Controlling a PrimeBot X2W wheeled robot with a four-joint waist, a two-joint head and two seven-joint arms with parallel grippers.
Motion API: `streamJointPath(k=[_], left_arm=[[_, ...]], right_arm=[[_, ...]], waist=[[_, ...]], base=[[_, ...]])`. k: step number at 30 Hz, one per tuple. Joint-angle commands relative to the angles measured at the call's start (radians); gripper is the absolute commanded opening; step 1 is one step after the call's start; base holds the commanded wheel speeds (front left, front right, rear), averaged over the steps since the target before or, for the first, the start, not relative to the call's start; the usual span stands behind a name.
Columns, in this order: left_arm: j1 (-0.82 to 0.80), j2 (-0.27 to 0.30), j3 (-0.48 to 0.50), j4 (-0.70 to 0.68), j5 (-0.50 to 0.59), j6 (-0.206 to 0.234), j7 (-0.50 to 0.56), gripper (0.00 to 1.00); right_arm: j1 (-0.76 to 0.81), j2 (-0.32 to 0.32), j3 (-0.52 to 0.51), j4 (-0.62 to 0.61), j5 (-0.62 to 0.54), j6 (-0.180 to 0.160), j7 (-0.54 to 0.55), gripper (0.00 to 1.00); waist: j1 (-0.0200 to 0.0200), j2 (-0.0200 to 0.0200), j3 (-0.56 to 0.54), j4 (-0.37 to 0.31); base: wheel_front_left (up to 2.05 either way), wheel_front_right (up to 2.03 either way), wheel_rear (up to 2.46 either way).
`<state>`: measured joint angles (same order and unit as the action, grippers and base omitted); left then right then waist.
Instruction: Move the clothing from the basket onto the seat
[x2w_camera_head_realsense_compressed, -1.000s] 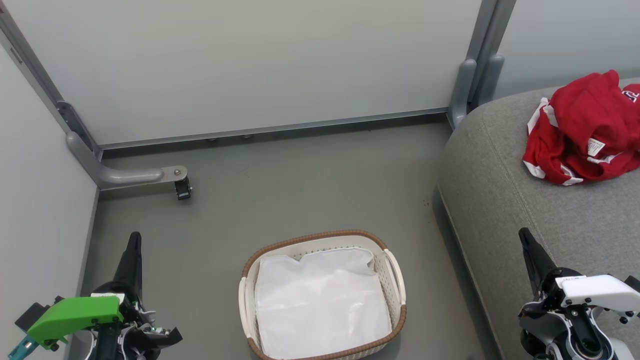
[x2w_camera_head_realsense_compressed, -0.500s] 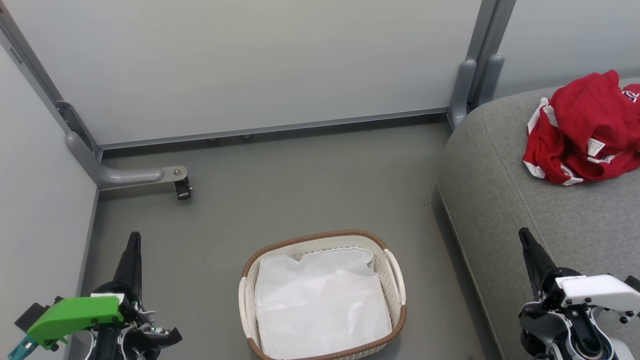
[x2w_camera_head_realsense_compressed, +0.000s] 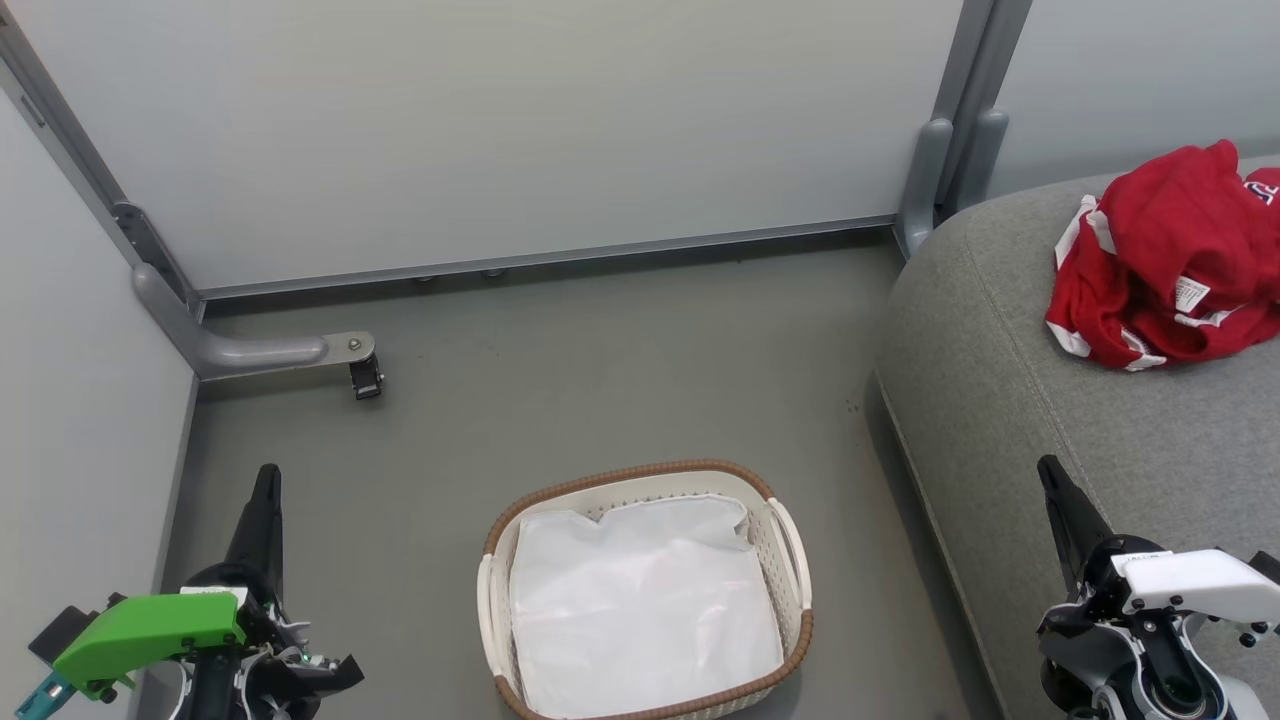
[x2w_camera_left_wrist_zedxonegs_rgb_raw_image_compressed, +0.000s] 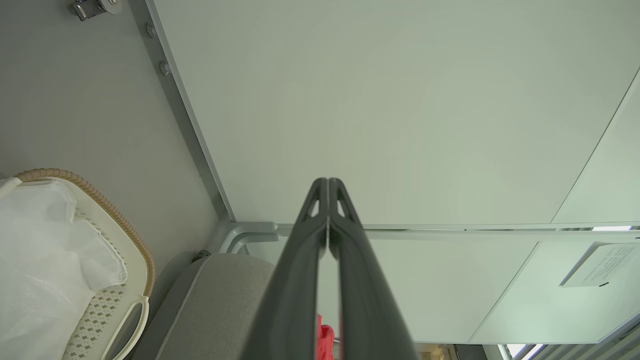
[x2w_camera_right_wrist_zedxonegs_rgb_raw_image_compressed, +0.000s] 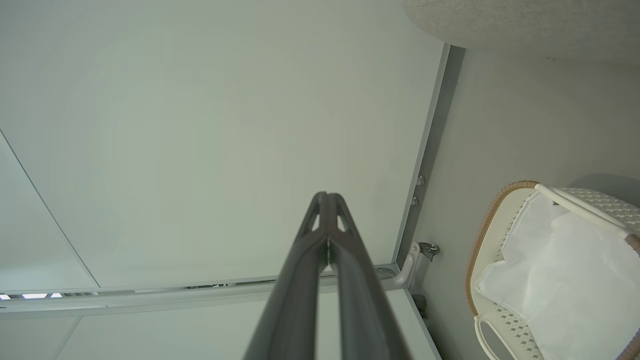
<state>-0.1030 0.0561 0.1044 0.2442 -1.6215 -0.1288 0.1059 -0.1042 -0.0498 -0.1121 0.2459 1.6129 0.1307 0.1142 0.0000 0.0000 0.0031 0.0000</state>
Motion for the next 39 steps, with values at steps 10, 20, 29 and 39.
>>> streamJointPath(k=[10, 20, 29, 39], left_arm=[[-0.011, 0.000, 0.006, 0.002, 0.004, -0.005, 0.006, 0.00], [-0.011, -0.001, 0.006, 0.002, 0.006, -0.005, 0.007, 0.00], [-0.011, -0.001, 0.007, 0.002, 0.006, -0.005, 0.007, 0.00], [-0.012, -0.002, 0.008, 0.002, 0.007, -0.005, 0.007, 0.00]], right_arm=[[-0.007, -0.004, -0.003, -0.004, 0.002, 0.000, 0.001, 0.00], [-0.007, -0.004, -0.004, -0.004, 0.001, 0.000, 0.002, 0.00], [-0.007, -0.004, -0.004, -0.003, 0.001, 0.000, 0.002, 0.00], [-0.007, -0.003, -0.004, -0.003, 0.001, 0.000, 0.002, 0.00]], waist=[[0.0000, 0.0000, 0.000, 0.000], [0.0000, 0.0000, 0.000, 0.000], [0.0000, 0.0000, 0.000, 0.000], [0.0000, 0.0000, 0.000, 0.000]], base=[[0.00, 0.00, 0.00], [0.00, 0.00, 0.00], [0.00, 0.00, 0.00], [0.00, 0.00, 0.00]])
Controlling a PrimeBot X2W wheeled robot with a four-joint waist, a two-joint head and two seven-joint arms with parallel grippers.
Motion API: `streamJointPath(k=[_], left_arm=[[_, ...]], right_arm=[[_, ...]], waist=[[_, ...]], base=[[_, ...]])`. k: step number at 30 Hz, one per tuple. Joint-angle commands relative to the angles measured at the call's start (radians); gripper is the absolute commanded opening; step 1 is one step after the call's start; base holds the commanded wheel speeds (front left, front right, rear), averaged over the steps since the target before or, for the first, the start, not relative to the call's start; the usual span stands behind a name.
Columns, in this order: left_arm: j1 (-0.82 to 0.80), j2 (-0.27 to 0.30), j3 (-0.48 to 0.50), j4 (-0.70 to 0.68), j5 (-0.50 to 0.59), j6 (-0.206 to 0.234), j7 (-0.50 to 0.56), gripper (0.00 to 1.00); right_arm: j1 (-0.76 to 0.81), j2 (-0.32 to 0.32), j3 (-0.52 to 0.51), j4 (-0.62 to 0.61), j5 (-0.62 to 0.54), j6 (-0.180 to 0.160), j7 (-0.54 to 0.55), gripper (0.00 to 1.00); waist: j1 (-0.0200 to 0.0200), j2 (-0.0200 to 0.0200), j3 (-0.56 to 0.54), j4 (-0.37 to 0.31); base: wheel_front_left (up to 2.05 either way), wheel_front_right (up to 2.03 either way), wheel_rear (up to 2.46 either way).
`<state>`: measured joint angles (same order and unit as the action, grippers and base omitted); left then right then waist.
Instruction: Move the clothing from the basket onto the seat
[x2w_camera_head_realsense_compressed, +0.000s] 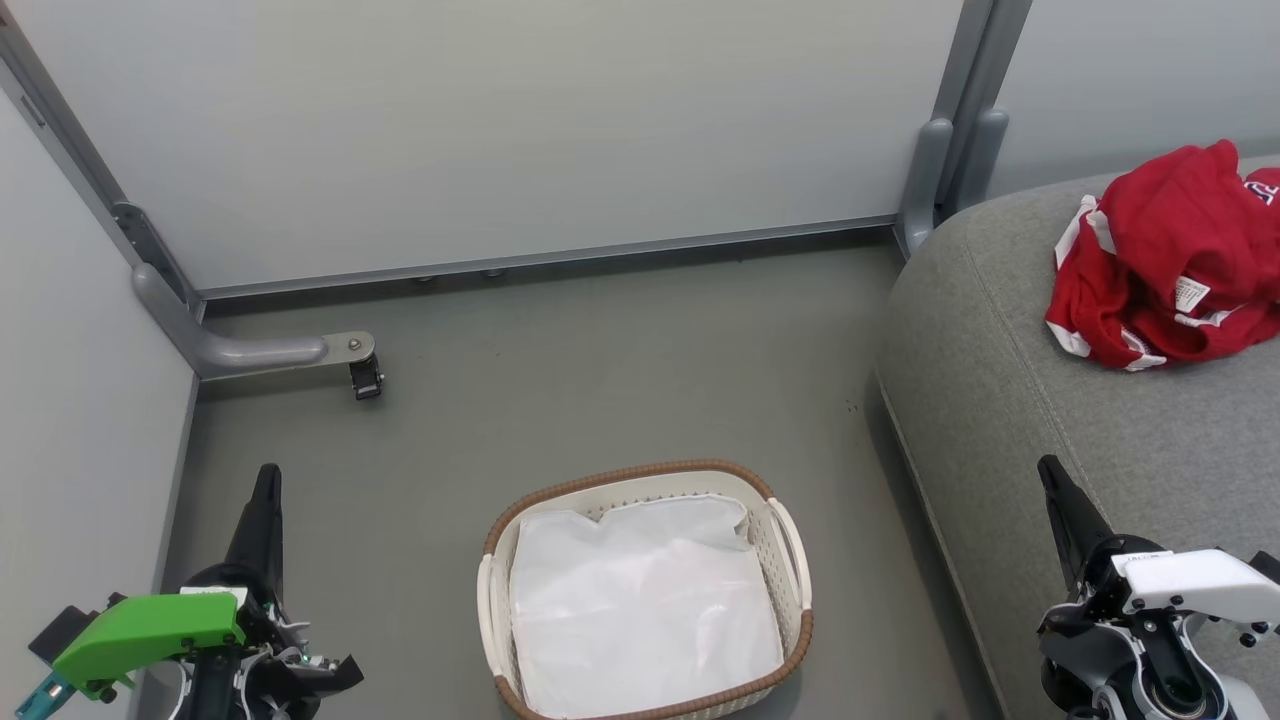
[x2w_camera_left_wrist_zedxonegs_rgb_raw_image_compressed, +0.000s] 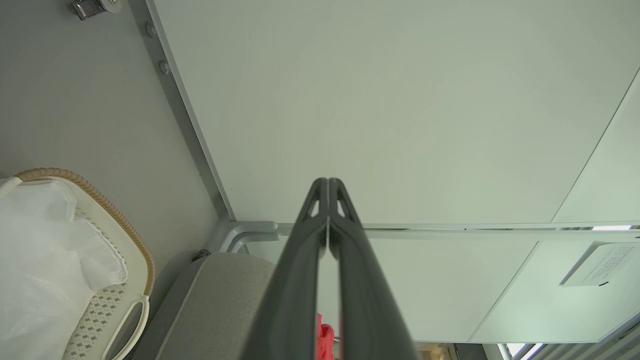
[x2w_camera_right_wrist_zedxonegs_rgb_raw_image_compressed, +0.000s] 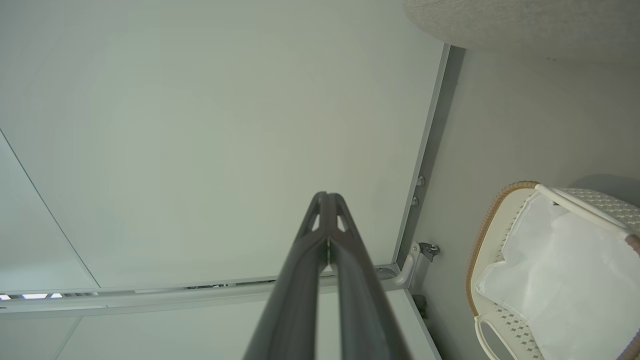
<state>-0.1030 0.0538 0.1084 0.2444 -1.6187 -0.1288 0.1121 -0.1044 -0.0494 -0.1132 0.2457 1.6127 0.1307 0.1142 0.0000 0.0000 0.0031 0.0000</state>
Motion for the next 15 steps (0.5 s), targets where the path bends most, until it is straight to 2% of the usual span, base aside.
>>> streamJointPath(k=[1, 15], left_arm=[[-0.012, 0.000, 0.004, 0.001, 0.005, -0.005, 0.001, 0.00], [-0.012, 0.000, 0.005, 0.001, 0.006, -0.005, 0.002, 0.00]], right_arm=[[-0.007, -0.004, -0.003, -0.003, 0.001, 0.000, 0.003, 0.00], [-0.007, -0.003, -0.003, -0.003, 0.000, 0.000, 0.003, 0.00]], waist=[[0.0000, 0.0000, 0.000, 0.000], [0.0000, 0.0000, 0.000, 0.000]], base=[[0.00, 0.00, 0.00], [0.00, 0.00, 0.00]])
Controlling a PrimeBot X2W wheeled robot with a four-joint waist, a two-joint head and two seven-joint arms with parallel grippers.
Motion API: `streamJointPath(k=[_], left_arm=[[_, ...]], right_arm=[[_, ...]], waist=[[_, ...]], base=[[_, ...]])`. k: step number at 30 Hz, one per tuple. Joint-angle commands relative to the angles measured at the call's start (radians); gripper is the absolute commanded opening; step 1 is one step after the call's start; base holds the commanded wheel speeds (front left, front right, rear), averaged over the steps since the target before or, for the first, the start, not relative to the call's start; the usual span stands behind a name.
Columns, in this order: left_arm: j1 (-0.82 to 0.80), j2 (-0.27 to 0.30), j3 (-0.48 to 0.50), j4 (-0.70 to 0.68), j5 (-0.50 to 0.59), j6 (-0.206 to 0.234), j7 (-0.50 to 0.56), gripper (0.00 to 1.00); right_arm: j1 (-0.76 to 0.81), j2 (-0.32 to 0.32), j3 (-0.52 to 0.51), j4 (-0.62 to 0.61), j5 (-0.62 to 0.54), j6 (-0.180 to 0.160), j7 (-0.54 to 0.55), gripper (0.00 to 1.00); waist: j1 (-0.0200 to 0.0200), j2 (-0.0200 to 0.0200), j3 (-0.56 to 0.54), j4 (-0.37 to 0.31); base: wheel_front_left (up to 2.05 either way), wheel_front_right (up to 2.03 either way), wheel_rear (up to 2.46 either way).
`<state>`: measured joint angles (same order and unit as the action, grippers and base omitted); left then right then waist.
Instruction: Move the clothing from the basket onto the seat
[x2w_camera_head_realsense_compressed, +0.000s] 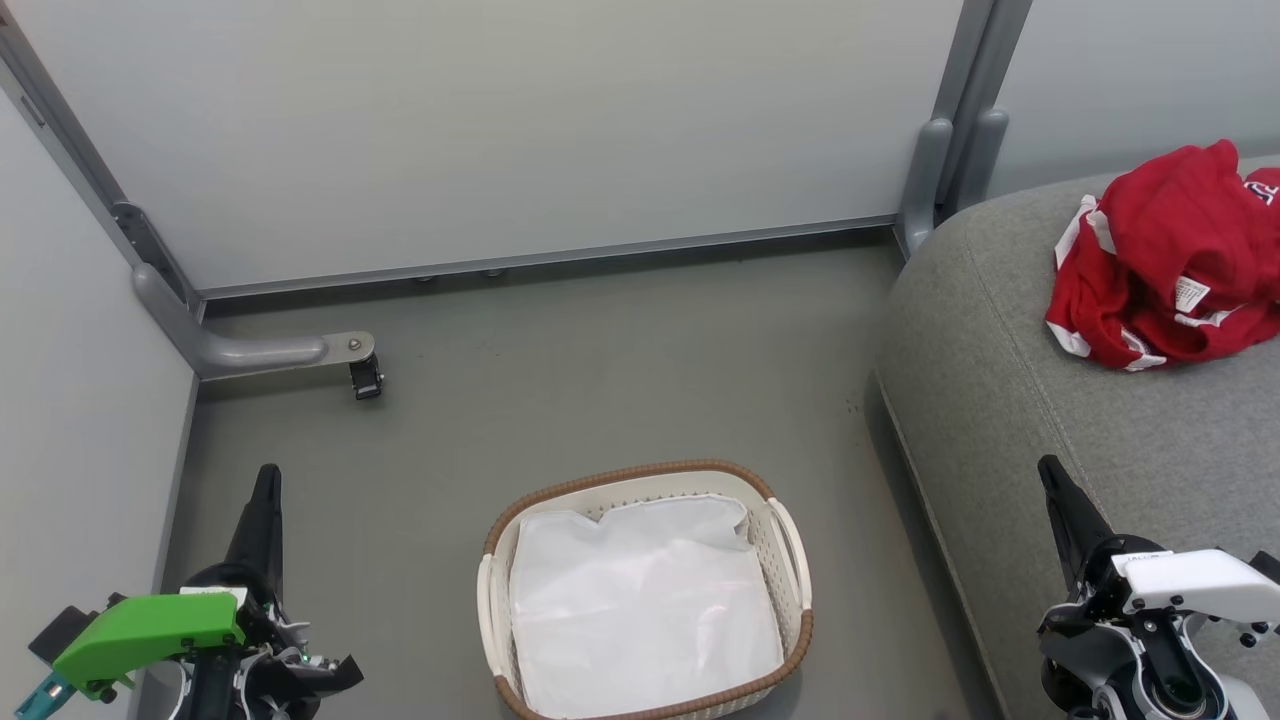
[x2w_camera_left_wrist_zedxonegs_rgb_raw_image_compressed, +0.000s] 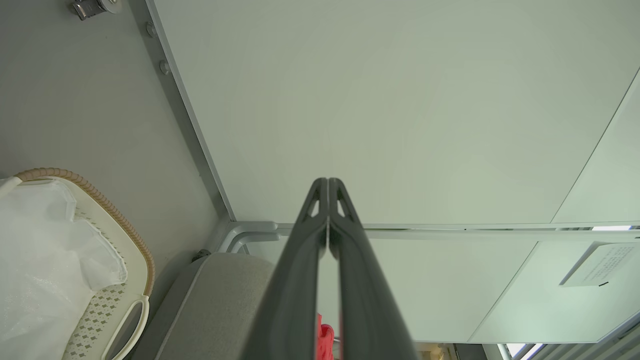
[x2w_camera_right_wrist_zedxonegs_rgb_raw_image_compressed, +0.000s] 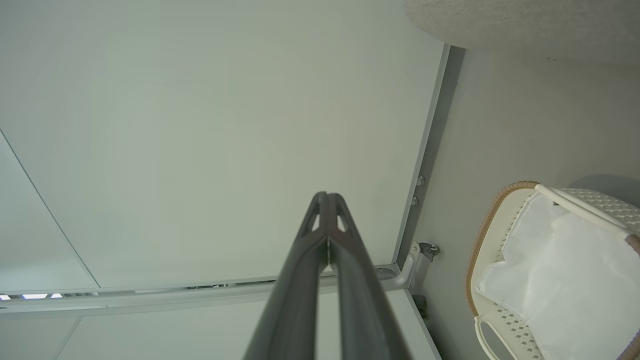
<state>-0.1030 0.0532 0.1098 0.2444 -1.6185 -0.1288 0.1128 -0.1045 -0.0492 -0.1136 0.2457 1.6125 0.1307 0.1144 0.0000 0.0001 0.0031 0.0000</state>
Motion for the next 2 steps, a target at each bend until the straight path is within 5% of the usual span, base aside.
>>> streamJointPath(k=[1, 2], left_arm=[[-0.012, 0.000, 0.004, 0.001, 0.006, -0.005, 0.001, 0.00], [-0.012, 0.000, 0.004, 0.001, 0.006, -0.005, 0.001, 0.00]], right_arm=[[-0.006, -0.004, -0.003, -0.003, 0.001, 0.000, 0.003, 0.00], [-0.007, -0.004, -0.003, -0.003, 0.001, 0.000, 0.003, 0.00]], waist=[[0.0000, -0.0001, 0.000, 0.000], [0.0000, -0.0001, 0.000, 0.000]], base=[[0.00, 0.00, 0.00], [0.00, 0.00, 0.00]])
